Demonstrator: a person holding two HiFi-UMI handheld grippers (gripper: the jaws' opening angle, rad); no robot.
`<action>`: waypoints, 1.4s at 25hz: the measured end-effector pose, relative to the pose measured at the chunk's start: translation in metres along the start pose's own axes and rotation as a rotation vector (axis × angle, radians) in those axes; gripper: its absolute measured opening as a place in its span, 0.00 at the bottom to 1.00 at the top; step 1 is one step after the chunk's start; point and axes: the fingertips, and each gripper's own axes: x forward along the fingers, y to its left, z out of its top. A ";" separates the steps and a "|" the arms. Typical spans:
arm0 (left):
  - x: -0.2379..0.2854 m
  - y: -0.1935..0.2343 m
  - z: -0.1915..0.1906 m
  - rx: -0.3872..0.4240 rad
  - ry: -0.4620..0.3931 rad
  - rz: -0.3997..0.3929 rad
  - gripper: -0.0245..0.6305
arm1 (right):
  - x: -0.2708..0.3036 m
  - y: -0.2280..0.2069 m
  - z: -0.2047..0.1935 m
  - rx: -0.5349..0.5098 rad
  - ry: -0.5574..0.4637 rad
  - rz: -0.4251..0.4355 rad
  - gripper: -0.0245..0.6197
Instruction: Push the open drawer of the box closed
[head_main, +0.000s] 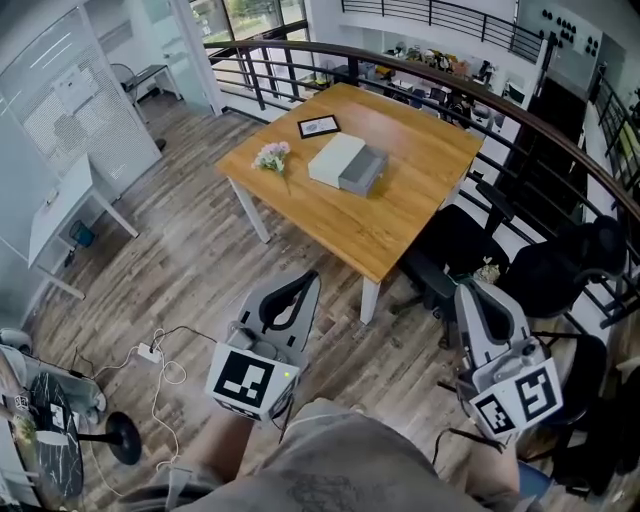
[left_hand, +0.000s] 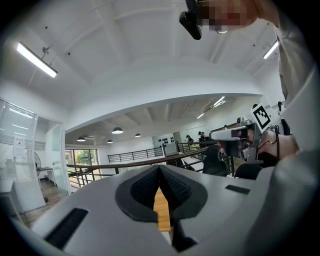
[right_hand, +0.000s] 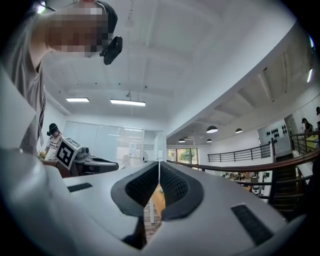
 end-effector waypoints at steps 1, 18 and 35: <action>0.000 0.000 -0.001 0.009 0.000 0.000 0.06 | -0.001 -0.001 0.000 0.001 -0.005 -0.010 0.09; 0.018 0.018 -0.030 -0.011 0.032 0.012 0.06 | 0.028 -0.014 -0.031 0.002 0.054 0.001 0.32; 0.153 0.102 -0.077 -0.037 0.114 -0.060 0.06 | 0.160 -0.102 -0.097 -0.032 0.228 -0.050 0.32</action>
